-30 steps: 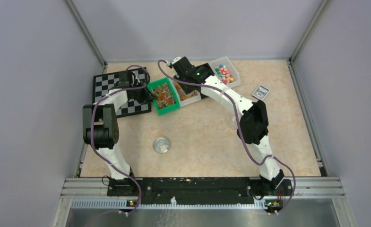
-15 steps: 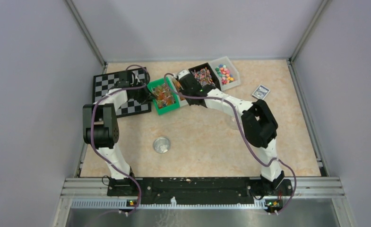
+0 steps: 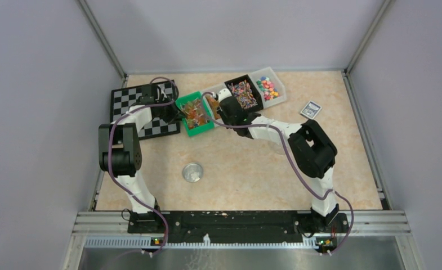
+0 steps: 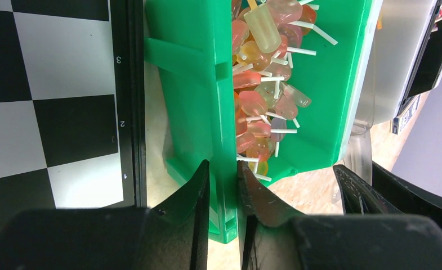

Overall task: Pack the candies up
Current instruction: Scoop the fake candies from the storage box.

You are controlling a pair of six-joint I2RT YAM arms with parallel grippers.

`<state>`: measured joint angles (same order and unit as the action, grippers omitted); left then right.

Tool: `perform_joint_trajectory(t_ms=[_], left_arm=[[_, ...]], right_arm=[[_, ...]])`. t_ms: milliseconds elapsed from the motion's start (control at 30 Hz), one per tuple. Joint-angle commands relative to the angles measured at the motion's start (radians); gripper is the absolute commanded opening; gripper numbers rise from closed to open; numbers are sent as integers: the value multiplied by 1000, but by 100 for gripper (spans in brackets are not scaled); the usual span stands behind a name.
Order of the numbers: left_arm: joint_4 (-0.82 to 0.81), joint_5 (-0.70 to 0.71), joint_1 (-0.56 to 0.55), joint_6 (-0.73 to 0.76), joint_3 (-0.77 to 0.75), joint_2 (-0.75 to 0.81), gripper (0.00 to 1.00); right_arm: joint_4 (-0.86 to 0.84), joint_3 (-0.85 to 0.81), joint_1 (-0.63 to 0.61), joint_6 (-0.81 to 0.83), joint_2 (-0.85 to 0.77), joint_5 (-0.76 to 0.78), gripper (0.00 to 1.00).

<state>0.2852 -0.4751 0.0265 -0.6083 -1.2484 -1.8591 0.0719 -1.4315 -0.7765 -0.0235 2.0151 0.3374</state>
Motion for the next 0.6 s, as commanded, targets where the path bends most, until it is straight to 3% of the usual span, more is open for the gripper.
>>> perform_joint_trajectory(t_ms=[0, 300, 567], left_arm=[[11, -7, 1, 4, -8, -38, 24], [8, -18, 1, 0, -4, -42, 24], [11, -20, 1, 1, -5, -40, 25]], right_arm=[[-134, 26, -3, -19, -55, -17, 0], [-389, 205, -3, 2, -116, -66, 0], [-495, 276, 0, -3, -138, -37, 0]])
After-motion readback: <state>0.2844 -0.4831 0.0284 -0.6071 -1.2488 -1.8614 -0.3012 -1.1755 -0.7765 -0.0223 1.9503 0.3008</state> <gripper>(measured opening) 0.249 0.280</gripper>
